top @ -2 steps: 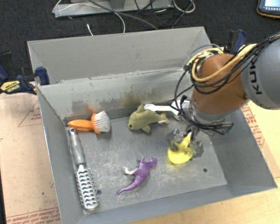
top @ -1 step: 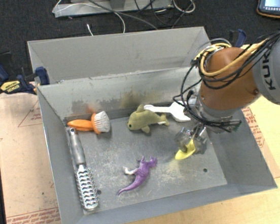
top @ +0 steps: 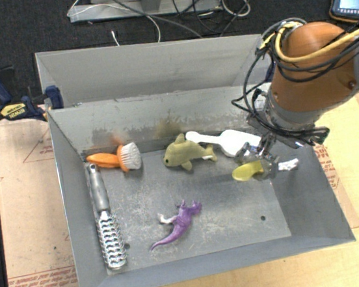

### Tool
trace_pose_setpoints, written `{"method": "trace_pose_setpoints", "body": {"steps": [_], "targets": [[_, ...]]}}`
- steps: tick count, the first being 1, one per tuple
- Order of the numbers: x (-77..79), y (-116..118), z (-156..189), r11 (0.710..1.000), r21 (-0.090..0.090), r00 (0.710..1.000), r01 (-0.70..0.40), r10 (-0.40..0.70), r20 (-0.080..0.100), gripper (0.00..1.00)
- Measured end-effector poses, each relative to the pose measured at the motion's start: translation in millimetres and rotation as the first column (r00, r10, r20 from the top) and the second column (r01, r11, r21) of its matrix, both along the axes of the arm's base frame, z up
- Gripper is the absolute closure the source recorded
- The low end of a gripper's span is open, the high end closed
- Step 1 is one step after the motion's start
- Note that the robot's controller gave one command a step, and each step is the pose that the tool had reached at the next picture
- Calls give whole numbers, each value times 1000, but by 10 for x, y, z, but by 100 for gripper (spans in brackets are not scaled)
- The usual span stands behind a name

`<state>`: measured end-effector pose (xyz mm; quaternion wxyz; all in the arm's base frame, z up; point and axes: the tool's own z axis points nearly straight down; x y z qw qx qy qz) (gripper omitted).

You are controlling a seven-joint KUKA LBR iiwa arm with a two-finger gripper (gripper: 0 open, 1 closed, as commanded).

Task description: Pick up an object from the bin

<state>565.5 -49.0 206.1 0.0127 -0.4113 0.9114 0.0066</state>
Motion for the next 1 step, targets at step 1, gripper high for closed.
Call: {"method": "trace_pose_setpoints", "body": {"steps": [1], "targets": [[98, 4, 384, 1000, 1, 1000, 0, 0, -5, 100]]}}
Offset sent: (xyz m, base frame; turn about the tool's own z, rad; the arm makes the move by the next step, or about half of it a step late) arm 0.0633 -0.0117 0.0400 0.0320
